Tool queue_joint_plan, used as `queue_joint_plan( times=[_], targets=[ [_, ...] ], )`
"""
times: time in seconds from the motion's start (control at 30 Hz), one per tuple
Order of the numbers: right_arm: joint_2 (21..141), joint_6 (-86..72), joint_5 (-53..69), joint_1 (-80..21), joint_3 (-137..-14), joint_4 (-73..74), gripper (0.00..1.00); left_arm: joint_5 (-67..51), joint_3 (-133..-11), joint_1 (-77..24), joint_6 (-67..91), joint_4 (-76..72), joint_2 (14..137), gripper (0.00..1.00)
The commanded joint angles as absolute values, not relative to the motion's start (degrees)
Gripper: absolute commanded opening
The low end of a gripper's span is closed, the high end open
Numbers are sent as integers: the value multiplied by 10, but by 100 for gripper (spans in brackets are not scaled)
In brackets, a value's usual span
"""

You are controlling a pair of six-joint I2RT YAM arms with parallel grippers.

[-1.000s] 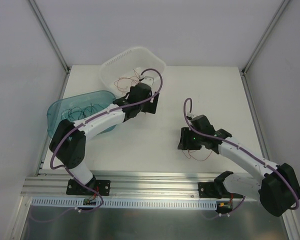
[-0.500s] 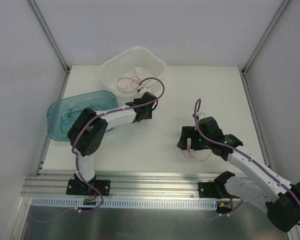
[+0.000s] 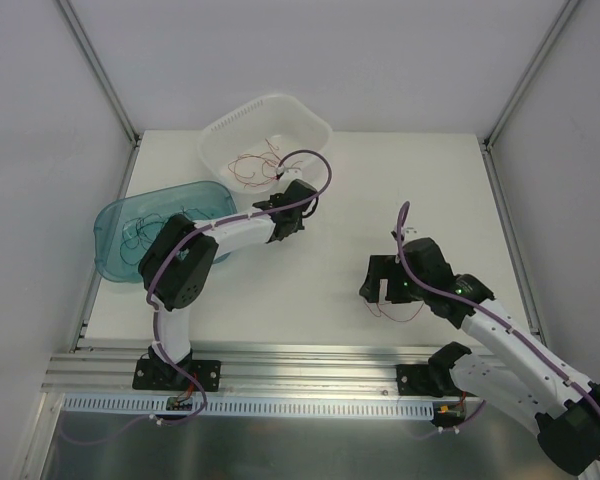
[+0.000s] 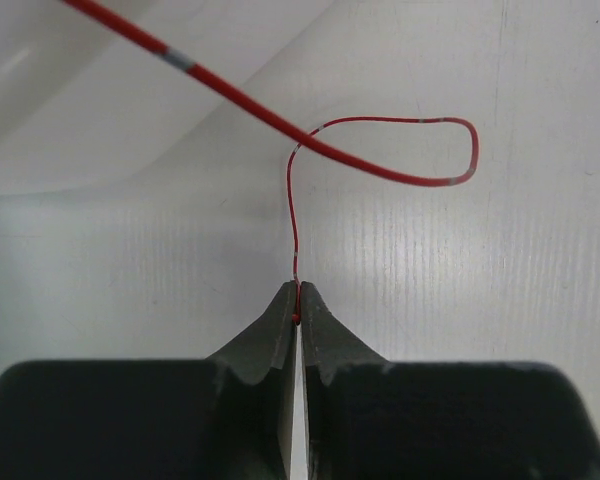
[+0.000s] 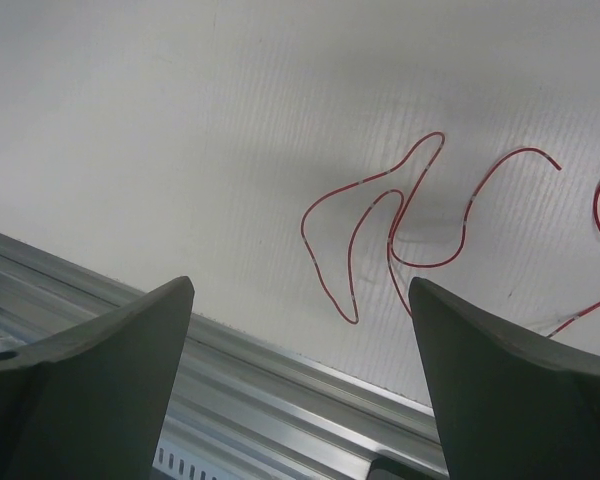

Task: Untangle the cables

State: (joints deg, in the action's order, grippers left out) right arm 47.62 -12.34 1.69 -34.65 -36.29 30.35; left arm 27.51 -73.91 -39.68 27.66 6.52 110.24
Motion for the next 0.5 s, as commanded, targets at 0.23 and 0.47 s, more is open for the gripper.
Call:
queue_joint_plan(
  times=[0.23, 0.47],
  targets=[
    [446, -117, -13, -350, -365, 330, 94, 177, -752, -398, 261, 59, 998, 0],
    [425, -113, -35, -349, -378, 358, 94, 98, -855, -381, 243, 129, 924, 0]
  ],
)
